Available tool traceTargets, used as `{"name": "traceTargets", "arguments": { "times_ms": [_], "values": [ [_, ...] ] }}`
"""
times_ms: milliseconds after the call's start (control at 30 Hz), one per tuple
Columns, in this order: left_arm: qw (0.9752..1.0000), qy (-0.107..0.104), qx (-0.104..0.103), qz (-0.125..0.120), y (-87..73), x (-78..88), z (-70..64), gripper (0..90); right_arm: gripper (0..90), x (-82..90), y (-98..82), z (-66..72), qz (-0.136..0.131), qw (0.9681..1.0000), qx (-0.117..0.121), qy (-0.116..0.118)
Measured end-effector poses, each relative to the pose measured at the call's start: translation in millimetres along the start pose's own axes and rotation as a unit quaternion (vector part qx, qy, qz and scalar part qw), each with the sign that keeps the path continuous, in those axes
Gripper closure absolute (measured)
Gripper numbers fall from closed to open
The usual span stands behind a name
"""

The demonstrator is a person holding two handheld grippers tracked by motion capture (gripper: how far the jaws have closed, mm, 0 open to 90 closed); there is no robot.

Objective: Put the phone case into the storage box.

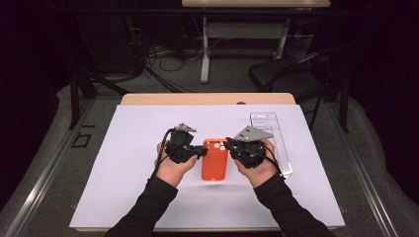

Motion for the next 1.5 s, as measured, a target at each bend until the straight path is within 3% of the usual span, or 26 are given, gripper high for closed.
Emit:
{"name": "traceTargets", "arguments": {
  "times_ms": [967,1367,1500],
  "values": [
    [0.9997,-0.005,-0.001,-0.025,-0.3,4.1,1.9,53.8,82.1,4.6,0.1,-10.2,-0.004,0.9996,0.022,0.02],
    [0.9988,0.0,-0.03,-0.04,-0.7,7.5,2.1,47.5,82.1,9.1,3.6,-24.0,-0.016,0.999,0.035,0.022],
    [0.9985,0.003,-0.031,-0.045,-2.1,10.1,6.1,47.5,82.1,11.3,6.4,-30.8,-0.021,0.9989,0.038,0.019]
  ]
}}
Point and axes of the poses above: each handheld gripper's, and its own axes: x roughly backward along the jaws, y roughly out of its top, z roughly to its left, the point moved 9 cm from there along -x, roughly forward along the jaws, and after that the axes turned 4 degrees about y, right-handed, at the moved point
